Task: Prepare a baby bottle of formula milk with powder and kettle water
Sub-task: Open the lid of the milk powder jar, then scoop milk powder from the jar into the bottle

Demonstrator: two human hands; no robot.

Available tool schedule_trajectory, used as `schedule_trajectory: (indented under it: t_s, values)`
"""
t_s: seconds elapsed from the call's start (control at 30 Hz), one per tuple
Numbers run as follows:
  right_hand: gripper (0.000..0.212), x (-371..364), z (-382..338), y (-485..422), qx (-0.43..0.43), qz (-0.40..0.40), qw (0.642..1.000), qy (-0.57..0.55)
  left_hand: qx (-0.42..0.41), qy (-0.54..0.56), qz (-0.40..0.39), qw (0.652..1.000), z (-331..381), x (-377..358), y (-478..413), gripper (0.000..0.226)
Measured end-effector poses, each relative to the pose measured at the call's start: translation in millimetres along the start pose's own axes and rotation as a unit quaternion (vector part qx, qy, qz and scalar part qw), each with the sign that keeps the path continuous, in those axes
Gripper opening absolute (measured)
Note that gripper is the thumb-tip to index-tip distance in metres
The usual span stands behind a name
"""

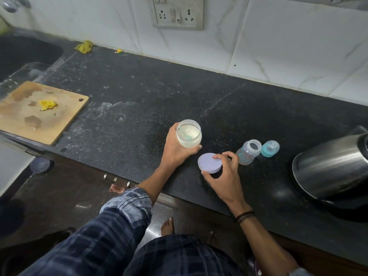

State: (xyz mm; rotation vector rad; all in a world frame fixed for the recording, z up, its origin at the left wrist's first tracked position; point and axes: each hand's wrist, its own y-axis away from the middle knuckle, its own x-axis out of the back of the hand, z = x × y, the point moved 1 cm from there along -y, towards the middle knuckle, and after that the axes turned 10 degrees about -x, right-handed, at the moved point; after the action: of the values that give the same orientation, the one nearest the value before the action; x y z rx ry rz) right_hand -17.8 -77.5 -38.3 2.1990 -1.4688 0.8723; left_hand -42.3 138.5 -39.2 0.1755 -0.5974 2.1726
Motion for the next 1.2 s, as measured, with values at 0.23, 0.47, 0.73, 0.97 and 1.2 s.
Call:
schedule_trajectory:
  t_s: [0.23, 0.47, 0.73, 0.97, 1.2]
  values:
    - [0.073, -4.7, 2.1, 2.2, -0.016, -0.044, 0.998, 0.035, -0.008, 0.007, 0.001, 1.000, -0.3, 0.0, -0.7, 0.089]
    - [0.037, 19.7, -58.7, -20.2, 0.054, 0.063, 0.996, -0.037, -0.009, 0.041, -0.012, 0.999, -1.9, -0.4, -7.0, 0.077]
    - [0.020, 3.2, -141.0, -90.3, 0.056, -0.044, 0.992, 0.109, -0.022, 0.090, -0.051, 0.994, 0.3, -3.2, -14.9, 0.043]
    - [0.020, -12.0, -146.9, -103.3, 0.039, -0.071, 0.977, 0.199, -0.006, 0.082, -0.047, 0.995, -6.2, -3.4, -12.9, 0.050]
    - [0.020, -14.6, -151.2, -102.8, 0.031, -0.056, 0.981, 0.185, 0.011, 0.080, -0.044, 0.996, -6.8, -2.9, -12.9, 0.047]
